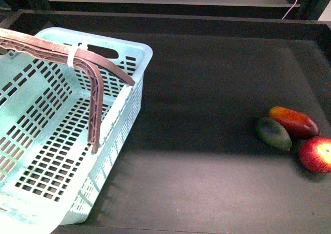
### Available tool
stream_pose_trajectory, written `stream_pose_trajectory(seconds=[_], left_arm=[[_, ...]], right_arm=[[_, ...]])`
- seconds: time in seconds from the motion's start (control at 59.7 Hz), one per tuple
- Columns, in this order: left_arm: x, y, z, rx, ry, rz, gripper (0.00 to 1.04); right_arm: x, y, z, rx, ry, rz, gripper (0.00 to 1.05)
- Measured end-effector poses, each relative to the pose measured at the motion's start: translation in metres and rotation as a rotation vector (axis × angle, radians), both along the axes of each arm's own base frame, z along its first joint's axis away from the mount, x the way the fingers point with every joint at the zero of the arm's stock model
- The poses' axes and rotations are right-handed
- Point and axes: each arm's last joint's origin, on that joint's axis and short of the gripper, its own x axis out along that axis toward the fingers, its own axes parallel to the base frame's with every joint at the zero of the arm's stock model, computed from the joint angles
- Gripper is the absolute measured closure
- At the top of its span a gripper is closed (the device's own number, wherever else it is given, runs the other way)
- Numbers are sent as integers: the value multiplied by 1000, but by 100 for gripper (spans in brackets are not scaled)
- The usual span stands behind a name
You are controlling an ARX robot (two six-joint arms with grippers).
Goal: Pick apple with right arm and hold basket with left
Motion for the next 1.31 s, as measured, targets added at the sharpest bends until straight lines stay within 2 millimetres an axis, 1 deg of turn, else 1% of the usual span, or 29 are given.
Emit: stream_pose_trajectory(seconds=[0.1, 0.167, 0.268, 0.368, 0.385, 0.452, 0.486, 0.536, 0.569, 0.636, 0.737, 0.821, 0.971, 1.089, 1.156, 1.306], left_arm=[[19, 1, -12, -66, 39, 54, 7], [28, 3, -17, -95, 56, 86, 7], [38, 6, -21, -104, 65, 124, 7], [45, 8, -20, -111, 64, 138, 8], [46, 9, -20, -111, 63, 140, 10], [52, 11, -20, -119, 71, 152, 28], [56, 11, -24, -124, 84, 157, 37], [59, 12, -27, -127, 94, 159, 44], [61, 12, -31, -130, 105, 161, 52], [64, 11, -35, -139, 119, 164, 62], [70, 11, -33, -148, 114, 164, 78], [72, 10, -31, -189, 121, 186, 88], [72, 6, -28, -210, 118, 176, 89], [65, 2, -19, -206, 112, 144, 90], [60, -2, -9, -193, 104, 113, 90], [45, -16, 23, -141, 77, 4, 90]], right_arm=[[0, 0, 0, 0, 0, 0, 9], [0, 0, 0, 0, 0, 0, 9], [0, 0, 0, 0, 0, 0, 9], [0, 0, 0, 0, 0, 0, 9], [0, 0, 0, 0, 0, 0, 9], [0, 0, 0, 0, 0, 0, 9], [0, 0, 0, 0, 0, 0, 9], [0, 0, 0, 0, 0, 0, 9], [0, 0, 0, 0, 0, 0, 9], [0, 0, 0, 0, 0, 0, 9], [0, 0, 0, 0, 0, 0, 9], [0, 0, 0, 0, 0, 0, 9], [0, 0, 0, 0, 0, 0, 9], [0, 0, 0, 0, 0, 0, 9], [0, 0, 0, 0, 0, 0, 9], [0, 0, 0, 0, 0, 0, 9]])
